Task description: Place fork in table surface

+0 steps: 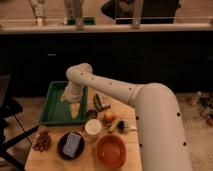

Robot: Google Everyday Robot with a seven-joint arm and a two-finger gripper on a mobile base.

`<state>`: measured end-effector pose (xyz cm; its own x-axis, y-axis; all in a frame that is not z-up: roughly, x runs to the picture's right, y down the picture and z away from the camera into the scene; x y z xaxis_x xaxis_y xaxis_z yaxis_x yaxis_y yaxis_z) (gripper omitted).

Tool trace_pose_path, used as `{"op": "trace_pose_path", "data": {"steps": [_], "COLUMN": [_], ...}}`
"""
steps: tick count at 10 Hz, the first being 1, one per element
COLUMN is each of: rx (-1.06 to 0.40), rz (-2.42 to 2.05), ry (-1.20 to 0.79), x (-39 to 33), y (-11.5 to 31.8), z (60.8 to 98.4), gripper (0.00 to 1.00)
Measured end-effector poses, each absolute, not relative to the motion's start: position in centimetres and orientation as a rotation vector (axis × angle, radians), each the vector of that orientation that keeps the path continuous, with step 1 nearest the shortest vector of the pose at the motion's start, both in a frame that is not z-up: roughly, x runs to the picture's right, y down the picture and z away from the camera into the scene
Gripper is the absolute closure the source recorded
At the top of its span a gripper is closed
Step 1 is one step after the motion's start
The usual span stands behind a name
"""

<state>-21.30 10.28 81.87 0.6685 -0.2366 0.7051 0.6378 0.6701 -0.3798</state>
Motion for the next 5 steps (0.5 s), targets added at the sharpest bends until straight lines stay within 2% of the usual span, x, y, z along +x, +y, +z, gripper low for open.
{"op": "trace_pose_path", "data": {"steps": [5], "rx": [-0.602], "rz": [-0.732], "ry": [-0.617], "x": [-21.8], "y": [10.8], "z": [83.1], "gripper": [0.2]}}
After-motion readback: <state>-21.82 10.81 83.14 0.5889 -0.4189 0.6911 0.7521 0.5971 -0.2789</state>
